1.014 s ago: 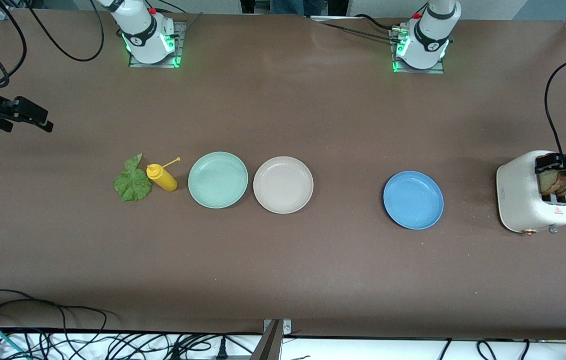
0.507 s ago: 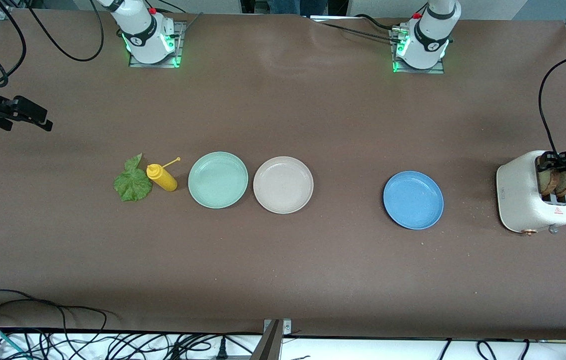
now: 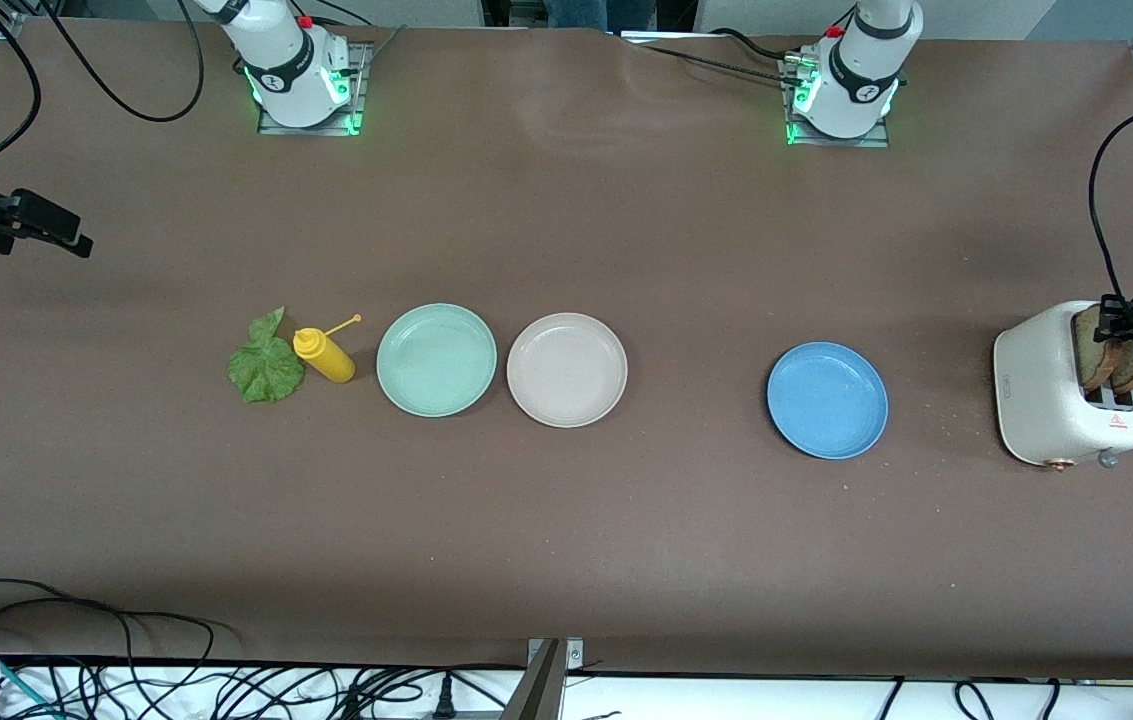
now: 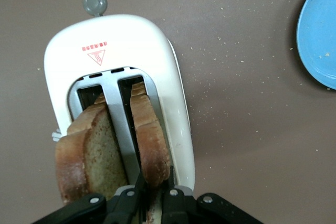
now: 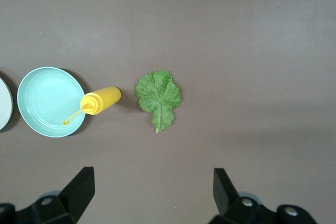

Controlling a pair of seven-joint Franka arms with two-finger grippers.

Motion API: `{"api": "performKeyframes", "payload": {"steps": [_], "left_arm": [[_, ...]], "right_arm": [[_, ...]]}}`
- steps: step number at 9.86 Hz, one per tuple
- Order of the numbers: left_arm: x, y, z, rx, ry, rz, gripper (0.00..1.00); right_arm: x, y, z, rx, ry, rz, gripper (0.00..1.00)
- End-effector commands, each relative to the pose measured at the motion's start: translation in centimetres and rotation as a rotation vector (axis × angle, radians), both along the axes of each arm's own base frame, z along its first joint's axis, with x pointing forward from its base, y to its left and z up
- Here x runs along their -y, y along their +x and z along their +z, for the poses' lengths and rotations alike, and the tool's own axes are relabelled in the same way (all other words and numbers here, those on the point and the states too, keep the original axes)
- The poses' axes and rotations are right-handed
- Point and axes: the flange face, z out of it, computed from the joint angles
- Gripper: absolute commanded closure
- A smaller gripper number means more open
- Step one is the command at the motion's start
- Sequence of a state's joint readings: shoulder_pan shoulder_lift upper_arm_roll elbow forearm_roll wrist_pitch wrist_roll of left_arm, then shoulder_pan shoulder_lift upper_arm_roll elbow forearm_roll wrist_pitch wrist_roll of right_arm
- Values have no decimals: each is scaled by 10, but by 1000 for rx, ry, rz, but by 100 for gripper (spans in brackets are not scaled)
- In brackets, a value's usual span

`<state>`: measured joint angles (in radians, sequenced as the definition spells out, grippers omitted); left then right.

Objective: Make sandwich on beige plate with both arms
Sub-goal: 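Grasp the bread slice with the left gripper and lift it out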

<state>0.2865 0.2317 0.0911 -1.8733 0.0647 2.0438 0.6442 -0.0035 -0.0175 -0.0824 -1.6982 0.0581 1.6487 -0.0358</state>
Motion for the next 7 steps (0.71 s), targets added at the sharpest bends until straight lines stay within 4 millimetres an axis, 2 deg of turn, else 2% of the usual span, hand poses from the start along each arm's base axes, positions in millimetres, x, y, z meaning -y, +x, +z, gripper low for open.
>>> {"api": "performKeyframes", "payload": {"steps": [1, 2, 4, 5, 7], "left_arm": [[-1, 10, 53, -1, 16, -54, 100], [2, 17, 82, 6, 20, -58, 100], [7, 23, 116, 11, 6, -56, 100], [20, 28, 124, -3, -5, -73, 100], [47, 30, 126, -31, -128, -67, 100]], "right_arm": [[2, -1, 10, 3, 16, 1, 0], [18, -1, 6, -1, 19, -28, 0], [9, 2, 9, 4, 16, -21, 0], [8, 2, 9, 5, 16, -16, 0], [8, 2, 9, 3, 16, -14, 0]]}}
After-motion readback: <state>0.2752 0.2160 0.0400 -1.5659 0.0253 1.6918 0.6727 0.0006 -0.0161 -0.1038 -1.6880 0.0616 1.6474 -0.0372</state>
